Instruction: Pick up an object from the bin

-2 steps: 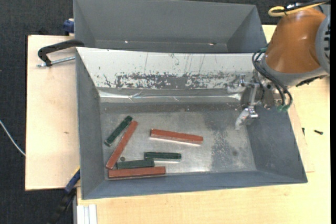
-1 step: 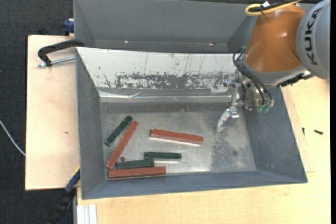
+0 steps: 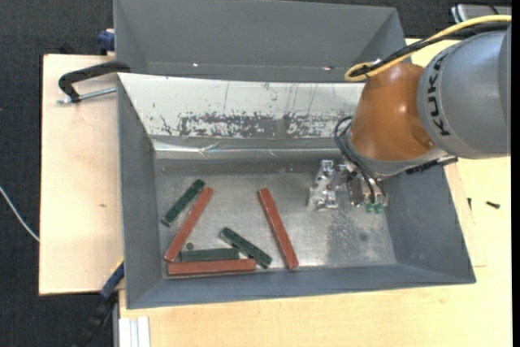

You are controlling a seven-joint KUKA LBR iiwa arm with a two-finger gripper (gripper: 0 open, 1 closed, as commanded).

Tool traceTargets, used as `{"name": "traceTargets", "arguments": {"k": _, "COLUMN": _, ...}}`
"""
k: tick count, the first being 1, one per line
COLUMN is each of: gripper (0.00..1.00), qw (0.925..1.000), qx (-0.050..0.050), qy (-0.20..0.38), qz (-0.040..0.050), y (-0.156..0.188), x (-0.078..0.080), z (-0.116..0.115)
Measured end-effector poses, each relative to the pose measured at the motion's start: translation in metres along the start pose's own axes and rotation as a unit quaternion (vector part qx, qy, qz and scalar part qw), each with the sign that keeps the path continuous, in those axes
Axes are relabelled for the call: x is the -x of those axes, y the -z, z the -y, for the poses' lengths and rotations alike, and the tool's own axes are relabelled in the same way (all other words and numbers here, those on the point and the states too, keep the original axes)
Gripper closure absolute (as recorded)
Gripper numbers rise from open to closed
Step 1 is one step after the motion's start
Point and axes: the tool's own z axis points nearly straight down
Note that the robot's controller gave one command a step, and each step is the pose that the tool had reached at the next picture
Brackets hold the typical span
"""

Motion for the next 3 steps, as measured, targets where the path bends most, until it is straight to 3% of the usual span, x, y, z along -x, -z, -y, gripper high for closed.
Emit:
{"name": "traceTargets", "arguments": {"k": 1, "gripper": 0.00, "qw": 1.0000, "qx": 0.000, "qy": 0.001, "qz": -0.0026, "y": -0.0033, "x": -0.0023, "z": -0.0007}}
{"name": "traceTargets", "arguments": {"k": 3, "gripper": 0.00, "qw": 0.9998, "qx": -0.002, "qy": 0.017, "qz": -0.0042, "y": -0.0035, "x": -0.0015, "z": -0.0103}}
